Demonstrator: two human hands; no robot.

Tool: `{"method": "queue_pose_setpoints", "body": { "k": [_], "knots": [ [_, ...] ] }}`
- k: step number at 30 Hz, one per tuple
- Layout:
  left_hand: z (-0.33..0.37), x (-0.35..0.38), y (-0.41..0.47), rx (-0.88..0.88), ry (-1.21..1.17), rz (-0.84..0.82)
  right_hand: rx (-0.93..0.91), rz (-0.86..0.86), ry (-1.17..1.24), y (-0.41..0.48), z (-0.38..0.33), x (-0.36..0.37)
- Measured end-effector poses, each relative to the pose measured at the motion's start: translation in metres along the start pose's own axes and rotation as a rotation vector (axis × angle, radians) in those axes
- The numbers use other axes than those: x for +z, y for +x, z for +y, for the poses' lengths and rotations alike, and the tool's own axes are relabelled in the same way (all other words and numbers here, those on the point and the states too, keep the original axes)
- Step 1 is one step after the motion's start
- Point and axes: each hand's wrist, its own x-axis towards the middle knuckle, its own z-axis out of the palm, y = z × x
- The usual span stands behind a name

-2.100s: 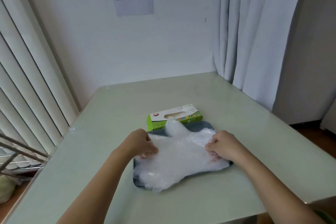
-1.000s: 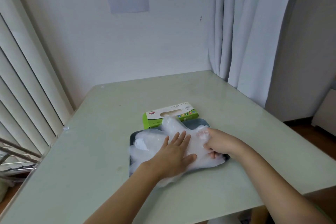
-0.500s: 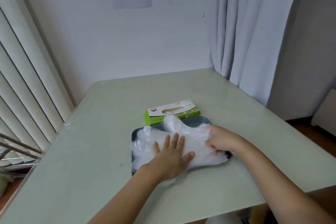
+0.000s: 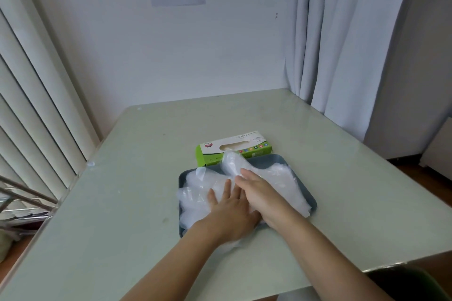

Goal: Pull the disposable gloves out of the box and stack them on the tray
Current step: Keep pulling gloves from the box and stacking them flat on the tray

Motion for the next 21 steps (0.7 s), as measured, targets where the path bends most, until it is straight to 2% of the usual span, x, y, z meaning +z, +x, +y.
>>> {"method": "queue_pose_setpoints", "body": {
  "k": [3,5,8,10,15,18,21],
  "knots": [
    [-0.002,-0.003,-0.004,-0.035,-0.043,0.008,-0.077,0.068,-0.107,0.008,0.015,-0.008],
    [-0.005,-0.004,-0.009,-0.045,-0.041,0.018,-0.145,0.063,-0.360,0.010,0.022,-0.016],
    [-0.017,-0.003,-0.016,-0.066,-0.051,0.031,-0.153,0.021,-0.824,0.013,0.033,-0.023],
    [-0.029,-0.004,-0.021,-0.076,-0.028,0.024,-0.116,0.031,-0.983,0.013,0.038,-0.032],
    [-0.046,-0.014,-0.030,-0.122,0.132,-0.046,-0.035,0.025,-0.997,0.014,0.044,-0.055],
    [-0.054,-0.024,-0.034,-0.205,0.218,-0.106,-0.046,0.015,-1.057,0.013,0.039,-0.059],
    [-0.061,-0.033,-0.040,-0.215,0.266,-0.148,-0.050,0.016,-1.087,0.016,0.029,-0.066]
  ]
}}
